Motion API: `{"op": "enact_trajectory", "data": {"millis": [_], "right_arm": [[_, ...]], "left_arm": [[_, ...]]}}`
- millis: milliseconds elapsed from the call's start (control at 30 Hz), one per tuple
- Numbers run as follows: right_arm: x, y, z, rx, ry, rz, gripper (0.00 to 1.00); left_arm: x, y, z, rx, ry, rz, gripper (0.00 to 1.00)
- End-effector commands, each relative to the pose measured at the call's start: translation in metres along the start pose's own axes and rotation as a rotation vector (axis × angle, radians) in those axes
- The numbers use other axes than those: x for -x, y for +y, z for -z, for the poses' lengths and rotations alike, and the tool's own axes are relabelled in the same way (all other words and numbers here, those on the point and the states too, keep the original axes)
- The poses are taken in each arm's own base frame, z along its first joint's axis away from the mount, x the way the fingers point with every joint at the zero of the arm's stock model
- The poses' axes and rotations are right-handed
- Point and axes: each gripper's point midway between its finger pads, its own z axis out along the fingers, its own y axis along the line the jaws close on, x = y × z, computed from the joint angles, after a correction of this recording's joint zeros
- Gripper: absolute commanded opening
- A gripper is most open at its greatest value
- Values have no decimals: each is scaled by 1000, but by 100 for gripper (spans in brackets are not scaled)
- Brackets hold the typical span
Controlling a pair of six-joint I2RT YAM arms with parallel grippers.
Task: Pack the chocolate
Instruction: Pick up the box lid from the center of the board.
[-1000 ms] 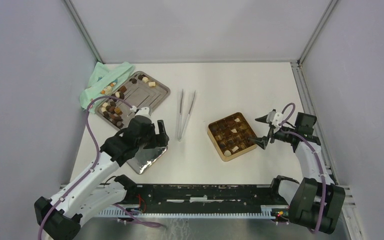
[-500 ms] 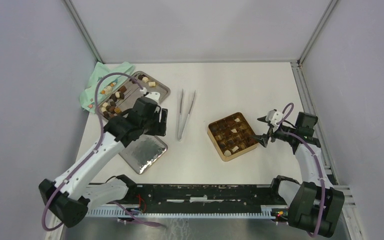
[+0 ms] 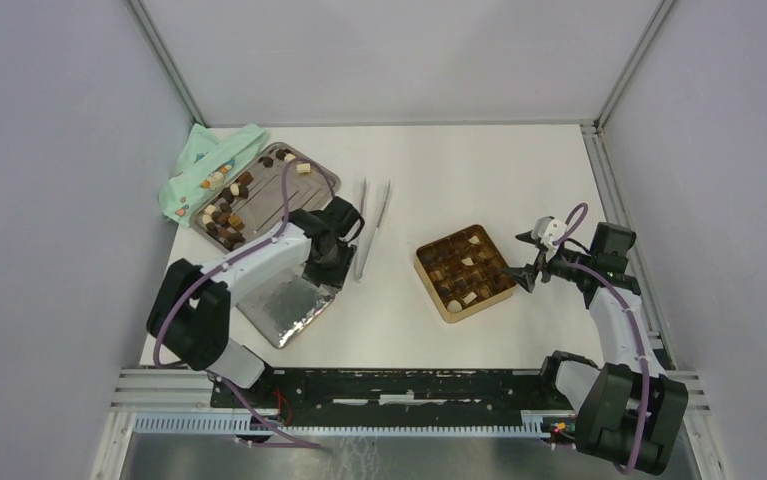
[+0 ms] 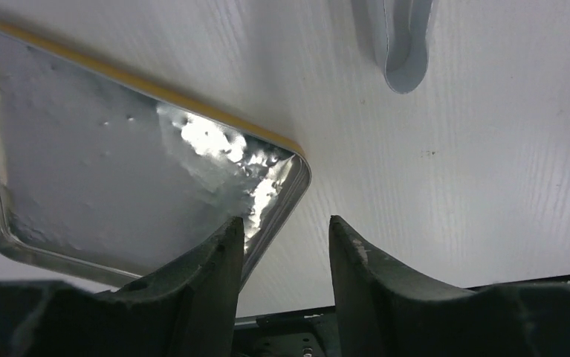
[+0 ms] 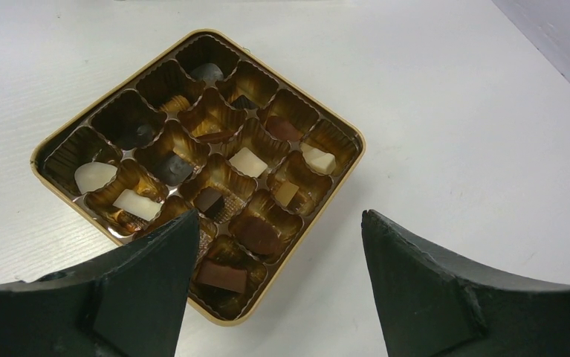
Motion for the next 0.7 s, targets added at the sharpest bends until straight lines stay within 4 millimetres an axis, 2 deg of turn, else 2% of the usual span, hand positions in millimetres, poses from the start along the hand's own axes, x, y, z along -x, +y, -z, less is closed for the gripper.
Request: {"op": "enact_trajectory", "data": {"millis": [0,133,333,467,567,667], "right_arm": [[3,-2,-1,-3,-5,9,85],[3,-2,-1,-2,-4,1,85],[2,-2,-2,2,-3,-7,85],[2,-2,-1,1,0,-10,85],[1,-2,-2,2,0,-11,85],[2,-2,-2,5,-2,-15,85]], "left_arm": [[-4,-13,-23,-60,56,-111,52],[-13,-13,-41,-45,119,-123,45],[-23,-13,-56,-21,177,-135,41],[-29,-13,-70,-7,214,-146,19],[-27,-18,-68,-16,202,-154,4],[-13,-39,-55,-72,132,-160,2]]}}
